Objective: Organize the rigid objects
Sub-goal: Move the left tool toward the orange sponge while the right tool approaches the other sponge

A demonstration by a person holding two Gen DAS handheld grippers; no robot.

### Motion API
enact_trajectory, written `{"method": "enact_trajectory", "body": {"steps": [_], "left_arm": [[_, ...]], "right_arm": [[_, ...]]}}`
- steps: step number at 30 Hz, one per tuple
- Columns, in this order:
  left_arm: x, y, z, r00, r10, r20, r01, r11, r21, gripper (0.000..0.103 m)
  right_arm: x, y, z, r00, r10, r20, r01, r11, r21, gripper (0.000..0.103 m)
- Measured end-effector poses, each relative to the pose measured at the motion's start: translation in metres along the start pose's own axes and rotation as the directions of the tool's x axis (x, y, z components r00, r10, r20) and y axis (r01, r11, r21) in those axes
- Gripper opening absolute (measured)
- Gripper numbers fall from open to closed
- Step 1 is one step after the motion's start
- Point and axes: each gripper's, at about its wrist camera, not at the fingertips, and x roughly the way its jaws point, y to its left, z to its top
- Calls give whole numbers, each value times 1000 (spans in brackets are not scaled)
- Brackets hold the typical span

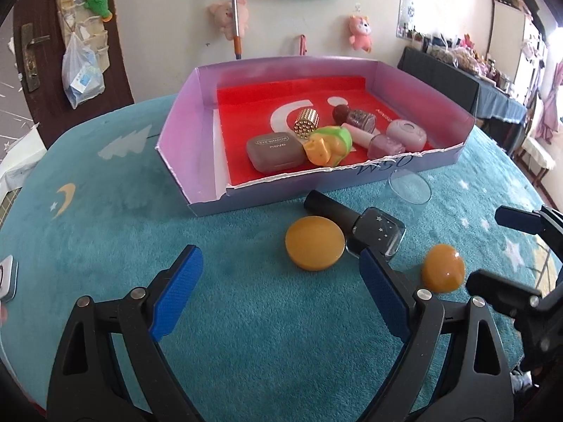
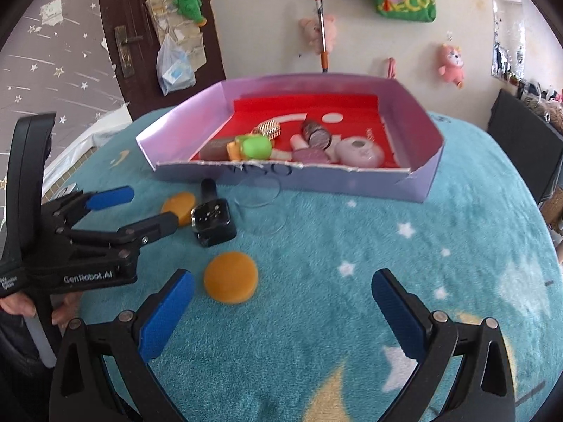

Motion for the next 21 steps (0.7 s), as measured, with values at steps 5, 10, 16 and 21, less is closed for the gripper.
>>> {"method": "enact_trajectory", "body": {"steps": [5, 10, 16, 21], "left_arm": [[11, 2, 6, 999, -21, -35, 21, 1000, 6, 91], [17, 4, 11, 998, -37, -52, 38, 999, 5, 81], [21, 3, 11, 997, -48, -67, 48, 999, 4, 79], [24, -2, 10, 996, -51, -79, 53, 998, 21, 70]], "right_arm": [[10, 5, 0, 999, 25, -40, -25, 1000, -9, 98], [17, 14, -1, 997, 25, -75, -29, 998, -55, 88], [21, 24, -2, 997, -10, -75, 2, 993, -115, 82], [22, 19, 2, 997, -49, -66, 42, 994, -105, 79]]}}
